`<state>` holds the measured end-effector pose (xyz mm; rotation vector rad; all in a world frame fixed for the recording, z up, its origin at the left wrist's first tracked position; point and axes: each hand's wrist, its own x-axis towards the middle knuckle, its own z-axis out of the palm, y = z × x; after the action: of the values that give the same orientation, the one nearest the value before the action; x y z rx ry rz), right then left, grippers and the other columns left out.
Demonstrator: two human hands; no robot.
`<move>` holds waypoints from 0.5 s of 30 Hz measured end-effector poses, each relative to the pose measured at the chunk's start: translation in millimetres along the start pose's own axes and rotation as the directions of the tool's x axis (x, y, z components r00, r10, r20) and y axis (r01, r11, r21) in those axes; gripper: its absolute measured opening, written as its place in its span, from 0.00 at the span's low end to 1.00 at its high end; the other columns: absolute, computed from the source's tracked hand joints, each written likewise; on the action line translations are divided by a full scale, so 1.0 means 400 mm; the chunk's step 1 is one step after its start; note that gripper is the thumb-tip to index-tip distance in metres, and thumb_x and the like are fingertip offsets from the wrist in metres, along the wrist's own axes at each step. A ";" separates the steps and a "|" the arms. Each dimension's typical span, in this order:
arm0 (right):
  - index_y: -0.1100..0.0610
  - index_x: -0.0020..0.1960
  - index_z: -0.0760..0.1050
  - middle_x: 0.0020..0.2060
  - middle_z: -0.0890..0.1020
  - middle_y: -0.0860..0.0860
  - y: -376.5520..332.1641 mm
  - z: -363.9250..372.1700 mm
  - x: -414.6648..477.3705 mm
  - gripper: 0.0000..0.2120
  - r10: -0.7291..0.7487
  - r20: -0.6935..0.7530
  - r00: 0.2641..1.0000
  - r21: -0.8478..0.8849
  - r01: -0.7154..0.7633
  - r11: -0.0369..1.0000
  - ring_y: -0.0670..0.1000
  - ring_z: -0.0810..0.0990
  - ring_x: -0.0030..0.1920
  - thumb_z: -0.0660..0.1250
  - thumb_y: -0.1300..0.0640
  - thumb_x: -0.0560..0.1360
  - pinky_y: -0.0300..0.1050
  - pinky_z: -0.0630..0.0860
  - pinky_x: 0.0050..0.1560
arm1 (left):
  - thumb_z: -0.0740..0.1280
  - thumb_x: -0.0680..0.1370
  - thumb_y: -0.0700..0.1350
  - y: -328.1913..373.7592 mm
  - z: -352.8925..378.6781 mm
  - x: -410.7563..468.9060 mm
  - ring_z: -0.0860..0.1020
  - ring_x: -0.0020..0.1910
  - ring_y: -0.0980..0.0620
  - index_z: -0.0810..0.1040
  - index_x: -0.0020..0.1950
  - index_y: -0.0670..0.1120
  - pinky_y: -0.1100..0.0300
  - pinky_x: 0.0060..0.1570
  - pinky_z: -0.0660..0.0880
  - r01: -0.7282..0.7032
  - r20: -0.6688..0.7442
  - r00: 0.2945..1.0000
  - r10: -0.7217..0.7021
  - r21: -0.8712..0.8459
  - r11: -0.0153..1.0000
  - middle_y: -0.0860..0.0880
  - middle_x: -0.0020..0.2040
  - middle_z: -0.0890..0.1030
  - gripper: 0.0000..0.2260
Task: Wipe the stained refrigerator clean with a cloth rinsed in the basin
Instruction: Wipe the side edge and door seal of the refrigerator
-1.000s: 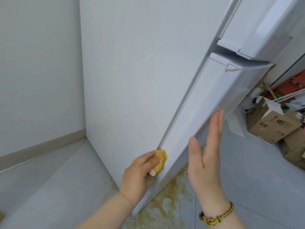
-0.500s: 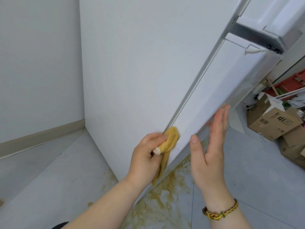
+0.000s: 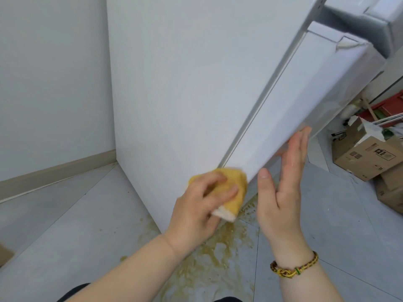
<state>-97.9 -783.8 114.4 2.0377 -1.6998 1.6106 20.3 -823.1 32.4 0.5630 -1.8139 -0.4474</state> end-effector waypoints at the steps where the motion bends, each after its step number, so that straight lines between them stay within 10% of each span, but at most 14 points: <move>1: 0.42 0.70 0.43 0.68 0.43 0.24 -0.002 -0.001 0.000 0.27 0.002 -0.005 1.000 0.014 -0.001 1.000 0.41 0.44 0.74 0.52 0.55 0.77 0.44 0.48 0.75 | 0.63 0.70 0.41 -0.021 0.012 -0.045 0.72 0.54 0.50 0.71 0.58 0.53 0.57 0.40 0.78 -0.031 0.029 0.999 0.029 0.078 0.996 0.49 0.56 0.70 0.17; 5: 0.40 0.69 0.43 0.67 0.44 0.24 -0.006 0.004 -0.001 0.25 0.028 -0.008 1.000 0.068 -0.028 0.997 0.44 0.44 0.75 0.51 0.54 0.77 0.46 0.48 0.75 | 0.62 0.70 0.42 -0.046 0.026 -0.115 0.72 0.50 0.51 0.72 0.56 0.54 0.55 0.30 0.78 0.013 0.020 1.000 -0.017 0.161 0.987 0.51 0.54 0.70 0.15; 15: 0.44 0.70 0.44 0.71 0.45 0.38 0.005 -0.002 -0.005 0.25 0.000 0.017 1.000 0.076 -0.002 0.997 0.43 0.44 0.74 0.50 0.58 0.78 0.41 0.47 0.74 | 0.63 0.72 0.39 -0.006 0.047 -0.057 0.75 0.54 0.53 0.73 0.58 0.54 0.64 0.49 0.75 0.100 -0.147 0.984 -0.103 -0.031 0.995 0.51 0.58 0.72 0.17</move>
<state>-99.5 -782.7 112.0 2.0910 -1.6703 1.6884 8.8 -811.2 7.8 0.6580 -1.6407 -0.4824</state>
